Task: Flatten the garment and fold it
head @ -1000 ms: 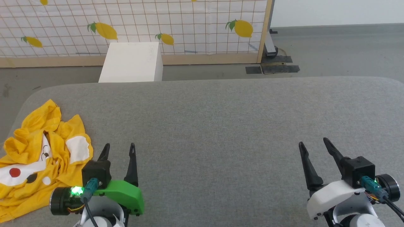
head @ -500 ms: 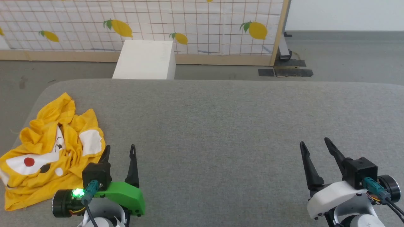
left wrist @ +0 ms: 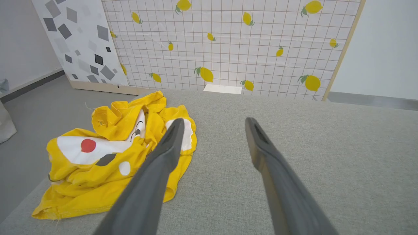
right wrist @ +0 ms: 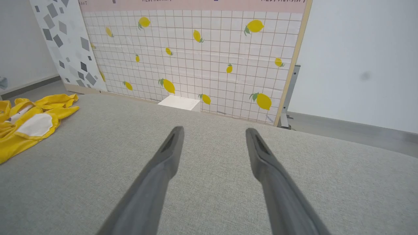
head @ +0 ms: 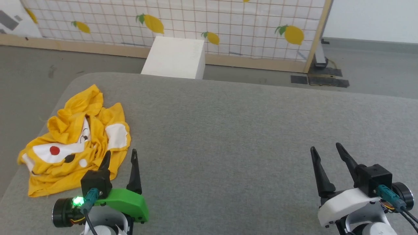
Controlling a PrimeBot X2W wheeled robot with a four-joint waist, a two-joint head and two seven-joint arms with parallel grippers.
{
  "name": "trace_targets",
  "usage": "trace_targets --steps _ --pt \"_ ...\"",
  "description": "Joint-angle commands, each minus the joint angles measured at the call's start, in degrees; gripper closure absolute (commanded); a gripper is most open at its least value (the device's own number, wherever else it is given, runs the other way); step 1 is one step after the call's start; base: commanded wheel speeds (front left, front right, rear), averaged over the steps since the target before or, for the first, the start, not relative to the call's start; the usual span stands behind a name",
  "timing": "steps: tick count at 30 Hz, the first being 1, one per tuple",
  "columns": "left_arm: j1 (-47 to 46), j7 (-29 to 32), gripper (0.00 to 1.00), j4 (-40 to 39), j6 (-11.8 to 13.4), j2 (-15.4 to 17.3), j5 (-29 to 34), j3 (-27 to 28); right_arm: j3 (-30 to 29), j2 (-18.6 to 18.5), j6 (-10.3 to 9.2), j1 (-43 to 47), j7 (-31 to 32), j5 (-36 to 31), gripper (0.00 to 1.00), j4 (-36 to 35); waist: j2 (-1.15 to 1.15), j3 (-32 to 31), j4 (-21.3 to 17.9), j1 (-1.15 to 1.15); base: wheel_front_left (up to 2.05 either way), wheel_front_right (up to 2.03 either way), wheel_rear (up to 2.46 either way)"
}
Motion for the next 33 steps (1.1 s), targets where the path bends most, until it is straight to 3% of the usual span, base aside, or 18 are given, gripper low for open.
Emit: trace_targets --steps 1,33 --pt "-0.7 -0.6 0.00 0.2 0.7 0.5 -0.5 0.0 0.0 0.0 -0.03 0.0 -0.7 0.6 0.00 0.3 0.00 0.0 1.3 0.00 0.00 0.00 0.00" --pt "-0.1 -4.3 0.00 1.7 4.7 2.2 -5.6 -0.5 -0.1 0.1 -0.05 -0.2 -3.7 3.0 0.00 2.0 0.00 0.2 10.9 0.00 0.00 0.00 0.00"
